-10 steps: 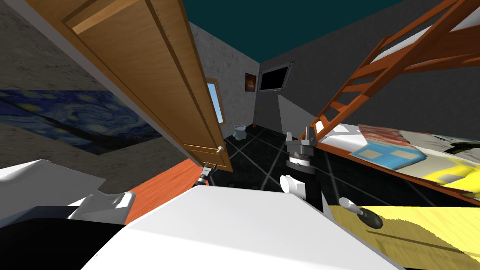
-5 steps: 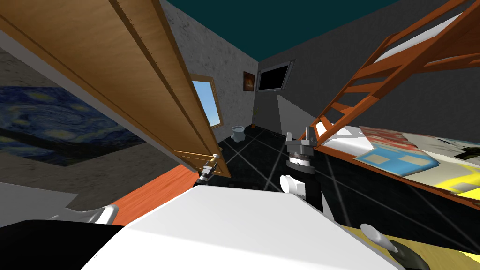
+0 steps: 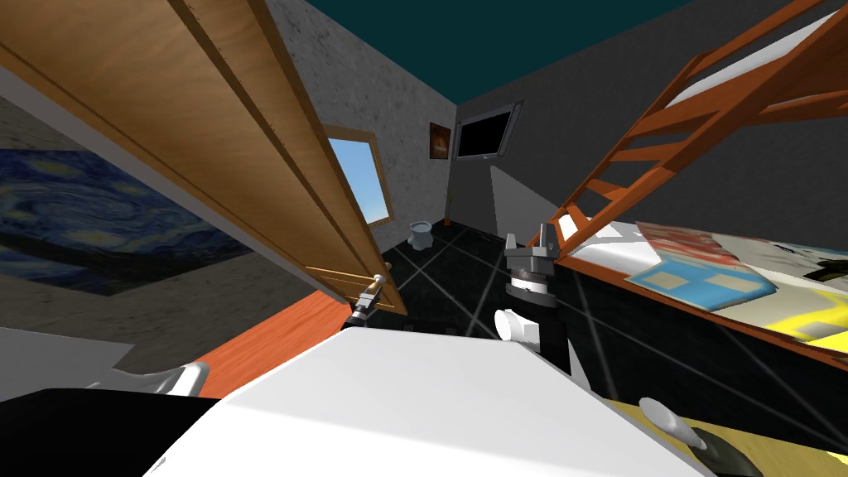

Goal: Push the door open

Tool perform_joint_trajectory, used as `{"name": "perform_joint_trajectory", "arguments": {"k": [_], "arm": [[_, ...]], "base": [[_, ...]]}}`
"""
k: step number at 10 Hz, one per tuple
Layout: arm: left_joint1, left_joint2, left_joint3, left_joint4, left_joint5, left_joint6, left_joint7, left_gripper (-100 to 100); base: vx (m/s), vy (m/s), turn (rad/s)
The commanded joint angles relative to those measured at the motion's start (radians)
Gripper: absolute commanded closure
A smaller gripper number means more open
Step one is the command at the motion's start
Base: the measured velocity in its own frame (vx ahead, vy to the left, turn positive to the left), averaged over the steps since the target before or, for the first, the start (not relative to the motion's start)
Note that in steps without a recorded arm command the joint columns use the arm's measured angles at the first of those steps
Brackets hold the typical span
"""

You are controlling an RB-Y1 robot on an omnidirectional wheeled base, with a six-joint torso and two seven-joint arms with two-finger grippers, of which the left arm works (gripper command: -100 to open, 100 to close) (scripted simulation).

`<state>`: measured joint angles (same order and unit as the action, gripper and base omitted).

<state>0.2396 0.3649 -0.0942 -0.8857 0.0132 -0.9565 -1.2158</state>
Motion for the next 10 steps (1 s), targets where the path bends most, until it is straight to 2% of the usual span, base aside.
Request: {"name": "perform_joint_trajectory", "arguments": {"k": [1,2,5,10], "arm": [[0.000,-0.001,0.000,-0.002,0.000,-0.003,0.000,100],[0.000,-0.001,0.000,-0.002,0.000,-0.003,0.000,100],[-0.003,-0.006,0.000,0.005,0.011,0.002,0.063,100],[-0.019,-0.019,0.001,0.014,0.041,0.006,0.202,100]], "base": [[-0.016,0.001,0.009],[-0.007,-0.001,0.007],[-0.002,0.009,-0.012],[0.000,0.012,-0.028]]}}
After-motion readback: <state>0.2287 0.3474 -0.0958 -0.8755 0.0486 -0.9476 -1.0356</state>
